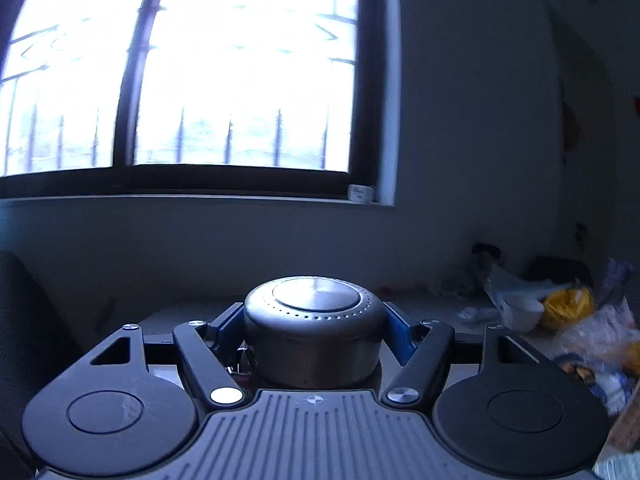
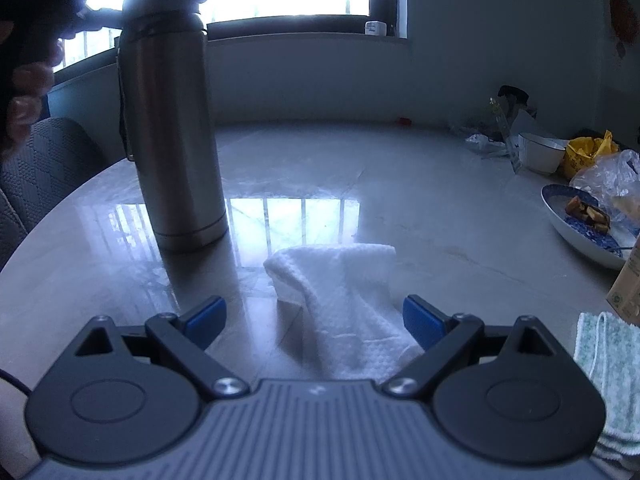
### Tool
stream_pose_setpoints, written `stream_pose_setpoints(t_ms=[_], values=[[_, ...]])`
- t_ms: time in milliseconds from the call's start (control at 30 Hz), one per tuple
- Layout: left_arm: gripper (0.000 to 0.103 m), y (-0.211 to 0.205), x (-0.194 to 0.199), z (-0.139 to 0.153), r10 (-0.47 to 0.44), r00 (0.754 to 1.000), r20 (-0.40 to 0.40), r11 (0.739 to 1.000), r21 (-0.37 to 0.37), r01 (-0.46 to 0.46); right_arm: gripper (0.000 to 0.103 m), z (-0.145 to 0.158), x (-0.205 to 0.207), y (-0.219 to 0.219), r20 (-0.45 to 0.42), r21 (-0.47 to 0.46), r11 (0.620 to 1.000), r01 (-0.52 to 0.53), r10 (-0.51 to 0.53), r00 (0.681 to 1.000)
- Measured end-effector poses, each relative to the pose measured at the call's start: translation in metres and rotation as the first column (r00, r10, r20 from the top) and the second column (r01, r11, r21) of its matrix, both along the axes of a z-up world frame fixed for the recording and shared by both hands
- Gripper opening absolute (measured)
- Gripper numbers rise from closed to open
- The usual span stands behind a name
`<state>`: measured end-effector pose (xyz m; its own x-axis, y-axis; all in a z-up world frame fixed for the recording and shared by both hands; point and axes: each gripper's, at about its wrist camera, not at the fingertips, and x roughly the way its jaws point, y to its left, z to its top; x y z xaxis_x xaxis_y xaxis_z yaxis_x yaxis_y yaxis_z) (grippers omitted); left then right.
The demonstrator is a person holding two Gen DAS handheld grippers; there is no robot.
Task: Clean container
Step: 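Grasp the white tissue with the right gripper while the left gripper holds the thermos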
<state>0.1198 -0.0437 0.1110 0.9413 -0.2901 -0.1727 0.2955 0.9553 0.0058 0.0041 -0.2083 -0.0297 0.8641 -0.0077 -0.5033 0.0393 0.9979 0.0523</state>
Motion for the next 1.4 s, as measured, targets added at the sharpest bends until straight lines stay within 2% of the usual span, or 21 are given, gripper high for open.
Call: stream_pose_setpoints(t_ms=[267, 467, 600, 900, 1167, 1200, 1267, 1300, 1333, 1400], values=[[0.071, 0.005, -0.005, -0.010, -0.018, 0.999, 0.034, 1.000, -0.005, 0.018, 0.095, 0.007, -0.005, -0.008, 0.025, -0.003, 1.000, -0.016, 0.016, 1.000], [0.071, 0.004, 0.003, -0.013, -0.025, 0.999, 0.040, 0.999, 0.030, 0.024, 0.086, 0.016, -0.012, -0.015, 0.037, -0.023, 0.995, -0.098, 0.099, 0.994], [0.071, 0.008, 0.002, -0.014, -0.032, 0.999, 0.045, 0.999, 0.017, 0.031, 0.085, 0.019, -0.009, -0.020, 0.041, -0.044, 0.993, -0.106, 0.108, 0.993], [0.071, 0.010, 0.005, -0.017, -0.041, 0.998, 0.051, 0.999, 0.015, 0.040, 0.065, 0.003, 0.009, -0.018, -0.029, -0.074, 0.990, -0.118, 0.116, 0.993], [0.071, 0.012, 0.005, -0.016, -0.039, 0.998, 0.051, 0.999, 0.013, 0.038, 0.061, -0.003, 0.017, -0.016, -0.054, -0.076, 0.989, -0.125, 0.121, 0.991], [0.071, 0.012, 0.005, -0.016, -0.039, 0.998, 0.051, 0.999, 0.013, 0.038, 0.058, -0.004, 0.020, -0.017, -0.059, -0.076, 0.989, -0.124, 0.120, 0.991], [0.071, 0.012, 0.005, -0.016, -0.039, 0.998, 0.051, 0.999, 0.012, 0.039, 0.040, -0.007, 0.026, -0.019, -0.070, -0.070, 0.991, -0.118, 0.113, 0.991], [0.071, 0.012, 0.005, -0.016, -0.039, 0.998, 0.051, 0.999, 0.012, 0.039, 0.012, -0.008, 0.028, -0.021, -0.077, -0.058, 0.992, -0.116, 0.112, 0.991], [0.071, 0.012, 0.005, -0.016, -0.040, 0.998, 0.052, 0.999, 0.012, 0.039, 0.003, -0.009, 0.030, -0.022, -0.081, -0.043, 0.992, -0.116, 0.112, 0.990], [0.071, 0.012, 0.006, -0.016, -0.041, 0.998, 0.052, 0.999, 0.011, 0.041, 0.003, -0.008, 0.027, -0.020, -0.068, -0.040, 0.991, -0.128, 0.125, 0.990]])
